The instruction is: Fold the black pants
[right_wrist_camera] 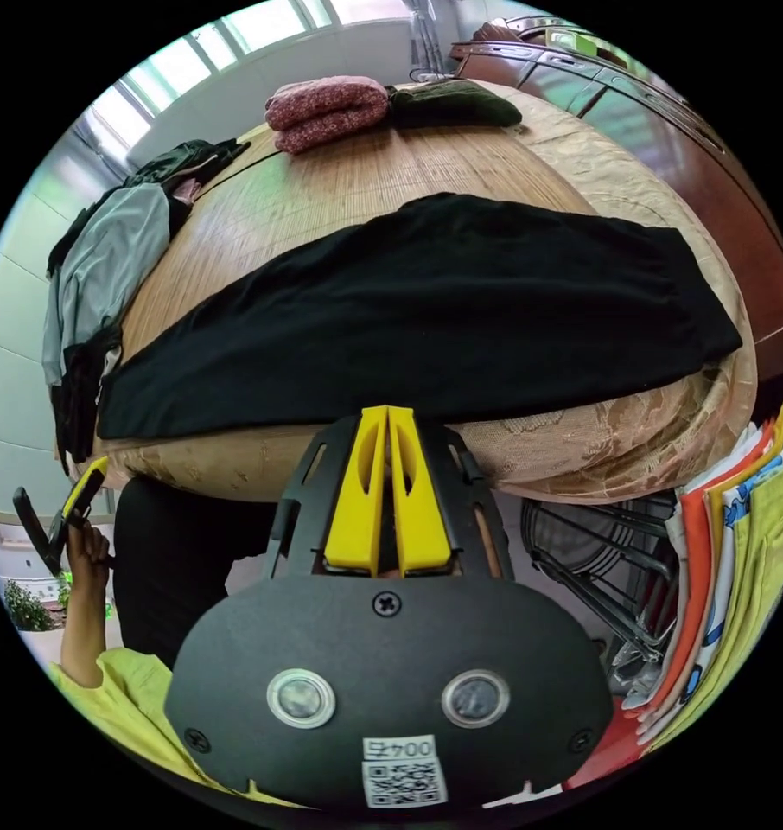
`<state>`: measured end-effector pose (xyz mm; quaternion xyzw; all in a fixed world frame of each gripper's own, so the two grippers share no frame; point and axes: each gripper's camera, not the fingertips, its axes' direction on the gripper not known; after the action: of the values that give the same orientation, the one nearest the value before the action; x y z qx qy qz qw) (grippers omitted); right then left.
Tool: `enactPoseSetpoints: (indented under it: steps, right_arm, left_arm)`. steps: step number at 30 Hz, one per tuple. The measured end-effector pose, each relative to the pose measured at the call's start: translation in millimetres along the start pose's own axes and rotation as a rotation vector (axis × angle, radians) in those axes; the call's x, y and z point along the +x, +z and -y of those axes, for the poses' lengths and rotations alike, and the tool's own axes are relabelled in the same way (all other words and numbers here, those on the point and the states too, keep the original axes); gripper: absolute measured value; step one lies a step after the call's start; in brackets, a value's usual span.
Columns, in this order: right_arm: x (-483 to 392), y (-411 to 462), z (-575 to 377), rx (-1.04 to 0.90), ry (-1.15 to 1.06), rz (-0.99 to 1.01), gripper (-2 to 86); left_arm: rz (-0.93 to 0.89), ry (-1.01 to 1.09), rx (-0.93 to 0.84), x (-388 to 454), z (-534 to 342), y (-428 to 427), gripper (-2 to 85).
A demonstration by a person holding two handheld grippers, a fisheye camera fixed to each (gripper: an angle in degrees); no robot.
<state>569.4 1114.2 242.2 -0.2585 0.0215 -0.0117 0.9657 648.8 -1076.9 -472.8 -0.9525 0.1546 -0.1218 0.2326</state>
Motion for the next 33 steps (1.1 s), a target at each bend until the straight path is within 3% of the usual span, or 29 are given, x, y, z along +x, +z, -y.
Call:
enactPoseSetpoints:
  steps: [6, 14, 21, 33]
  right_arm:
    - [4, -5, -7, 0.001, 0.007, 0.034, -0.8]
    - [13, -11, -15, 0.001, 0.018, 0.111, -0.8]
    - [41, -11, -24, -0.003, 0.159, 0.360, -0.7]
    - [-6, -27, -28, -0.001, 0.044, 0.117, -0.7]
  left_arm:
    - [-0.013, 0.027, -0.061, 1, -13, -4, 0.1]
    - [-0.036, -0.117, -0.098, -28, -33, -15, 0.0]
    - [-0.046, -0.116, -0.103, -41, -48, -25, 0.1]
    - [-0.001, 0.039, -0.109, -53, -71, -41, 0.1]
